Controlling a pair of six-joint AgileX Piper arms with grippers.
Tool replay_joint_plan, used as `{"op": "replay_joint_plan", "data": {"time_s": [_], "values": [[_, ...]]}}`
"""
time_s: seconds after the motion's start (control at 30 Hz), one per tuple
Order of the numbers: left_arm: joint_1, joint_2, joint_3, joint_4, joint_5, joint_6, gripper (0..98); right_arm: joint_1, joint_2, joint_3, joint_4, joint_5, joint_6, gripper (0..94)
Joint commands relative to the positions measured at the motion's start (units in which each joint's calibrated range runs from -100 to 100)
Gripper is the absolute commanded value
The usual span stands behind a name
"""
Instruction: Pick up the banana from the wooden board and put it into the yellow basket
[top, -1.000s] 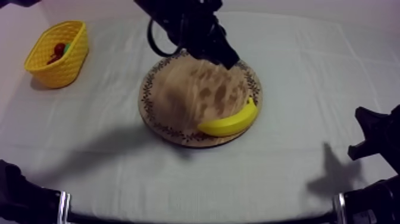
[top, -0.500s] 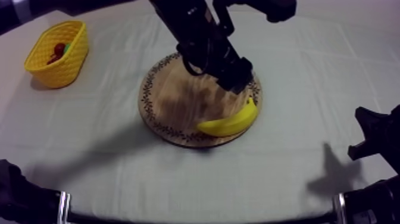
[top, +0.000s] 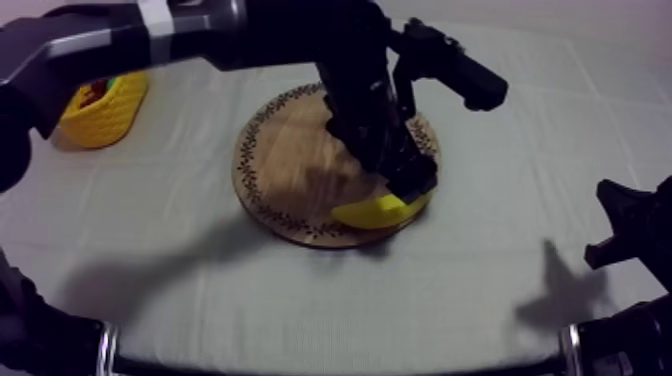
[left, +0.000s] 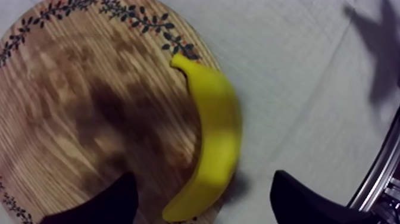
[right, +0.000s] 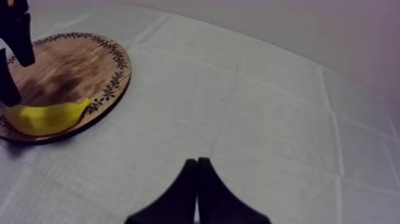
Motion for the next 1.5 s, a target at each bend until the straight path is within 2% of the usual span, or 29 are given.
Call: {"op": "replay_joint_plan", "data": {"time_s": [0.0,0.3,0.63,1.03,1.17,1.47], "values": [[0.05,1.98,-1.30,0.25,0.04,-0.22,82.2,0.01,0.03,-0.03,0.00,0.02,0.00,0.2],[0.12,6.86,-4.77,1.35,1.08,-0.88,80.6,0.01,0.03,-0.03,0.00,0.02,0.00,0.2],[0.41,10.02,-5.56,2.56,1.87,-1.47,72.4,0.01,0.03,-0.03,0.00,0.02,0.00,0.2],[0.82,13.71,-10.31,2.94,6.69,-2.04,62.9,0.01,0.03,-0.03,0.00,0.02,0.00,0.2],[0.74,14.54,-11.45,3.10,7.88,-2.08,53.9,0.01,0.03,-0.03,0.00,0.02,0.00,0.2],[0.50,16.10,-13.38,3.67,10.24,-2.00,23.5,0.01,0.03,-0.03,0.00,0.02,0.00,0.2]]}}
